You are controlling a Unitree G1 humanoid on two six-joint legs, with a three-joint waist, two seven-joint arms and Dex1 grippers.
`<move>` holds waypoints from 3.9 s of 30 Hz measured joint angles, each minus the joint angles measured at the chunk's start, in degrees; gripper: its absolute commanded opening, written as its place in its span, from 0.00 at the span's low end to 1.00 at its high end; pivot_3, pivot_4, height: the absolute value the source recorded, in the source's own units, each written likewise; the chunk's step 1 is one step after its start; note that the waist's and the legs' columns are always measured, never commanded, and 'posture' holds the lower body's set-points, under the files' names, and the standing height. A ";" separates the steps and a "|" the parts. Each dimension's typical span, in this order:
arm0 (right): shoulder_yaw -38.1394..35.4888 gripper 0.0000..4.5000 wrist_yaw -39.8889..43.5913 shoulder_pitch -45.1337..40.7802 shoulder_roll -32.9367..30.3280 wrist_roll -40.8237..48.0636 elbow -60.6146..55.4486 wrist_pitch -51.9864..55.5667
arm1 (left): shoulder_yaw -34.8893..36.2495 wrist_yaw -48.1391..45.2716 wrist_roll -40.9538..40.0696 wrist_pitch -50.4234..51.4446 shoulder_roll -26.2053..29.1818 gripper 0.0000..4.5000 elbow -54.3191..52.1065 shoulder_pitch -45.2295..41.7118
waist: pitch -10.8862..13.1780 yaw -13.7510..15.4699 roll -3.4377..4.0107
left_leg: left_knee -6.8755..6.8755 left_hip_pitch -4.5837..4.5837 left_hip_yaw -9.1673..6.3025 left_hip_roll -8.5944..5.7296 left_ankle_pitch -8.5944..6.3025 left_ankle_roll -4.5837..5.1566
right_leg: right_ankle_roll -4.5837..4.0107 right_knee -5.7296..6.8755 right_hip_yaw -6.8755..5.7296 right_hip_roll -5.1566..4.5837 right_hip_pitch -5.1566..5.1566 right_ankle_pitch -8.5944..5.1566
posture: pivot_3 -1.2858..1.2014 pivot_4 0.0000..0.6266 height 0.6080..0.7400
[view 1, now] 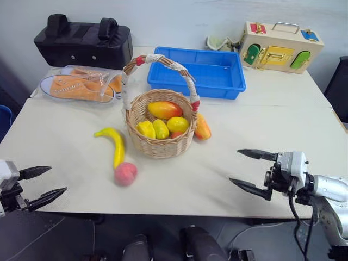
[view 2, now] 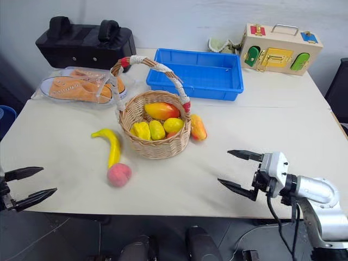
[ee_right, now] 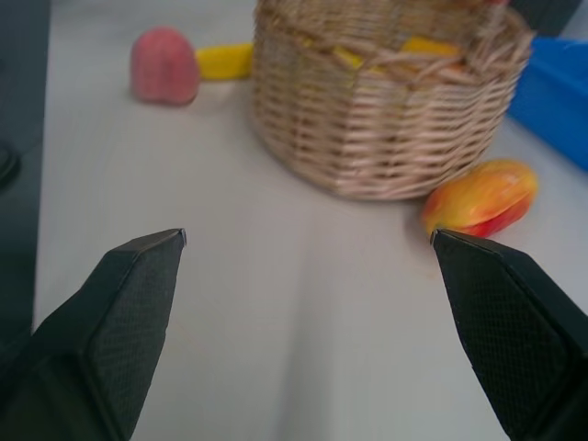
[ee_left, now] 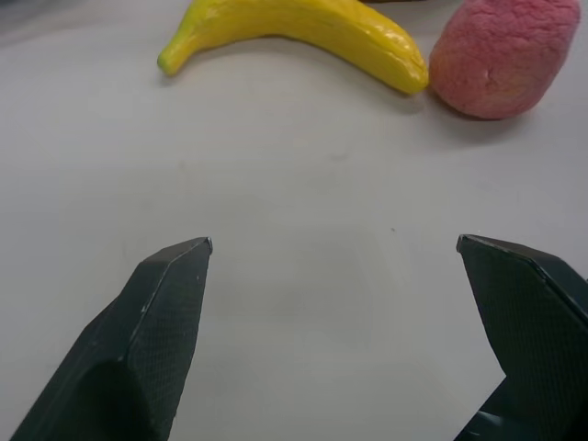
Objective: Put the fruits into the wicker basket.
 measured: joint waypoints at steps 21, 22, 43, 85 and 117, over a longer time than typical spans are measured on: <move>2.59 0.99 -0.08 3.36 5.37 3.28 -4.50 -3.53 | -28.98 44.20 -3.54 65.89 -13.08 1.00 -4.42 -55.79 | 0.02 1.68 -0.15 | 0.84 -0.07 -0.04 -0.02 0.05 -0.21 | 0.19 0.69 0.08 0.10 -0.04 -0.04 | 0.52 0.24 1.00; 2.59 0.99 -0.25 3.43 5.55 3.16 -4.48 -3.54 | -30.25 44.31 -3.09 65.81 -13.49 1.00 -3.98 -56.51 | 0.02 1.69 -0.15 | 0.84 -0.07 -0.04 -0.02 0.05 -0.21 | 0.19 0.74 0.09 0.10 -0.06 -0.04 | 0.52 0.24 1.00; 3.71 1.00 -10.13 7.00 6.55 5.83 -12.84 3.39 | -45.97 34.68 8.07 45.33 -8.80 0.18 8.18 -57.68 | -0.05 1.52 -0.02 | 0.83 0.05 -0.01 0.00 0.10 -0.27 | 0.08 0.91 0.10 0.10 -0.08 -0.10 | 0.52 0.24 1.00; -9.12 1.00 -12.03 23.01 9.20 2.15 -9.15 -8.00 | -52.14 -4.90 22.23 -16.09 -18.50 0.62 16.03 -72.24 | 0.00 2.07 -0.15 | 0.91 -0.01 0.05 0.02 0.06 -0.23 | 0.05 0.85 0.15 0.16 -0.04 -0.17 | 0.52 0.24 1.00; 3.49 1.00 3.51 -6.79 1.79 5.29 3.63 -0.42 | 1.67 -12.46 0.36 -5.82 -0.69 0.99 13.82 -6.99 | 0.07 1.18 -0.35 | 0.72 -0.07 -0.21 -0.07 -0.16 0.01 | -0.10 0.61 -0.19 -0.22 0.00 -0.25 | 0.52 0.24 1.00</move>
